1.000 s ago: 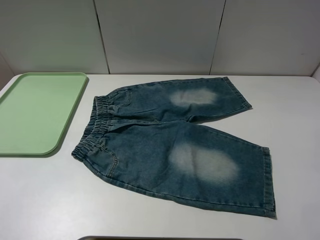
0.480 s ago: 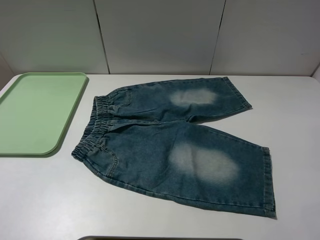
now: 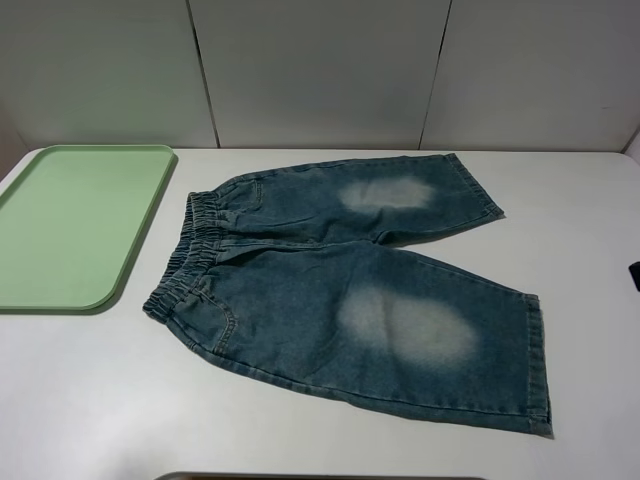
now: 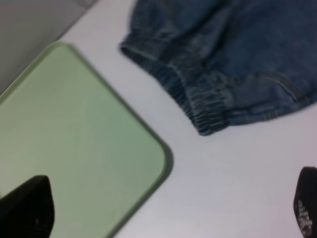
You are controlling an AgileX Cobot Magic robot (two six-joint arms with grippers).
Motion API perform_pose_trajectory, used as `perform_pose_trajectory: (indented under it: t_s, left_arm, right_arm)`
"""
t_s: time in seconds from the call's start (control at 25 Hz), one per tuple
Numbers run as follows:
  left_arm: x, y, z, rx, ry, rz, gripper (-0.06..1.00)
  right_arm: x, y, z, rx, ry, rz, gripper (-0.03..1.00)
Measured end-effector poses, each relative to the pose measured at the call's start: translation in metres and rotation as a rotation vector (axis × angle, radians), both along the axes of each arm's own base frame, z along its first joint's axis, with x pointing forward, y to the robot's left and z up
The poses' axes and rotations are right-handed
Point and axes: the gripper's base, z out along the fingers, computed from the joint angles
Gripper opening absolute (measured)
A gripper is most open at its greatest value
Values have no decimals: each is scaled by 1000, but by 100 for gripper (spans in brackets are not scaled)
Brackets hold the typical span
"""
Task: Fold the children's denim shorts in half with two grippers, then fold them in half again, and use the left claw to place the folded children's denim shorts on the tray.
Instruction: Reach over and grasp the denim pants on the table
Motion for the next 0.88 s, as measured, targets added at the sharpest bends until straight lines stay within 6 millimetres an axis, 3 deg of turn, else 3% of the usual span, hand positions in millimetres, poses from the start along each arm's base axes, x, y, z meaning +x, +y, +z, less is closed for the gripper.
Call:
perform_pose_trajectory:
  t_s: [0.2, 0.56, 0.88]
  left_arm:
    - [26, -17, -3, 153, 21, -112, 97]
    - [85, -55, -40, 485, 110, -263, 96]
    - [117, -84, -78, 551, 162, -385, 95]
  right_arm:
    - [22, 14, -16, -207, 106, 139, 69]
    - [57, 36, -52, -412, 222, 260, 69]
    - [57, 34, -107, -562, 225, 405, 69]
